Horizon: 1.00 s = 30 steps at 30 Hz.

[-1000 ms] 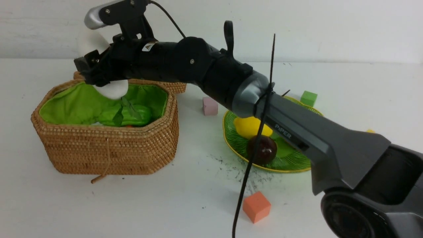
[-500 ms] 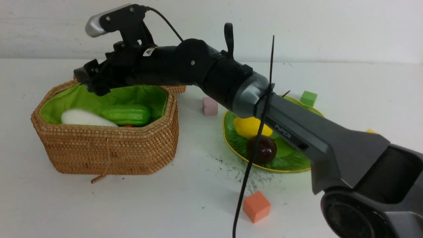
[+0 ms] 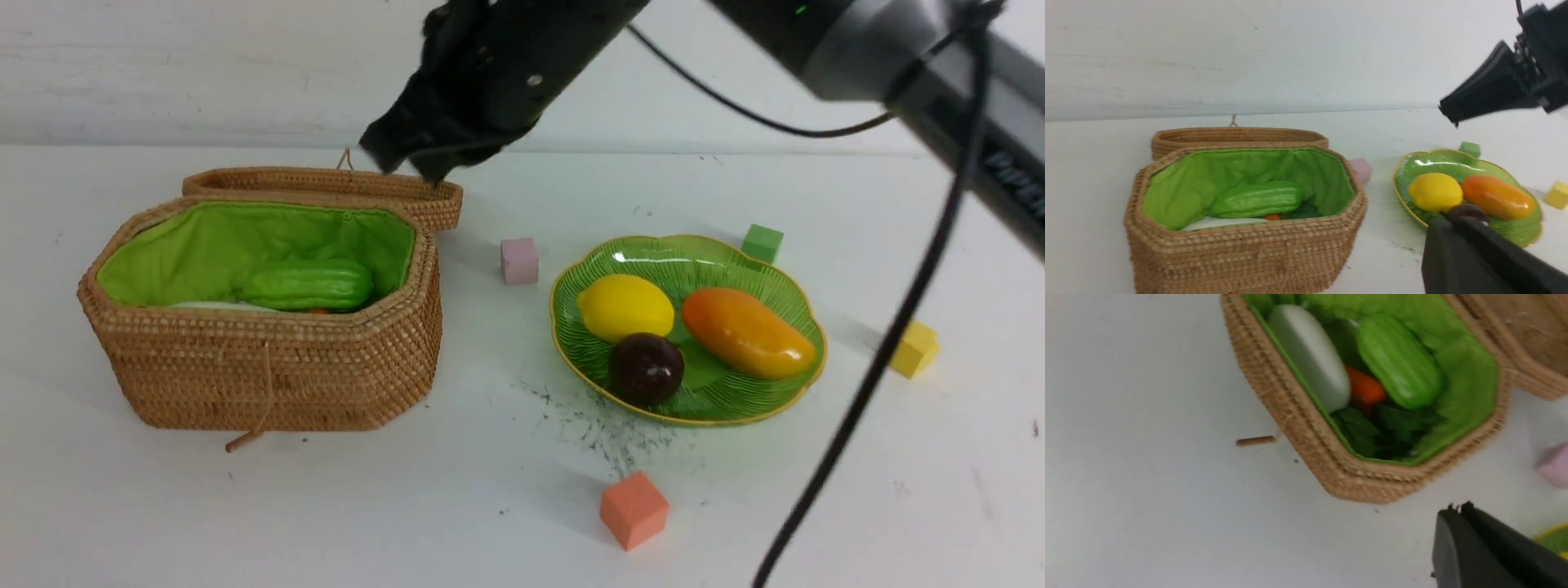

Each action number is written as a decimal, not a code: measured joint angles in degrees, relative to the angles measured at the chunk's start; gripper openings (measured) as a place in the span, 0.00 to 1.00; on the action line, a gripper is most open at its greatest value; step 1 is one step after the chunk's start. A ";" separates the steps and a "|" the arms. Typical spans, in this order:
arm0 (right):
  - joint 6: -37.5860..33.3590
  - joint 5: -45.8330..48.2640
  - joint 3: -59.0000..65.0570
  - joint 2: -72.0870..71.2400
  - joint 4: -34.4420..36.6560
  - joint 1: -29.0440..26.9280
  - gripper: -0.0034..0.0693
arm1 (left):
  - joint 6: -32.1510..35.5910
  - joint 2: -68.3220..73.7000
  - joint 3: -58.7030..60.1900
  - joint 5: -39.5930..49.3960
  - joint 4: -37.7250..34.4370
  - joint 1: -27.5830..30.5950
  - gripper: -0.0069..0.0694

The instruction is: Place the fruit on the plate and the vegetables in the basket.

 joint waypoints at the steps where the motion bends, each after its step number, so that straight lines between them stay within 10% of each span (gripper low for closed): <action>1: 1.88 0.23 1.54 -2.74 -2.76 -0.05 0.03 | 3.20 -0.65 0.54 -2.43 -4.06 0.00 0.09; 12: 17.08 0.43 41.04 -36.50 -5.62 -0.06 0.05 | 11.68 -20.04 18.66 -16.09 -23.35 0.00 0.09; 30: 37.18 -6.20 92.05 -81.10 -6.84 -0.01 0.07 | 11.75 -25.26 25.91 -14.85 -25.49 0.00 0.10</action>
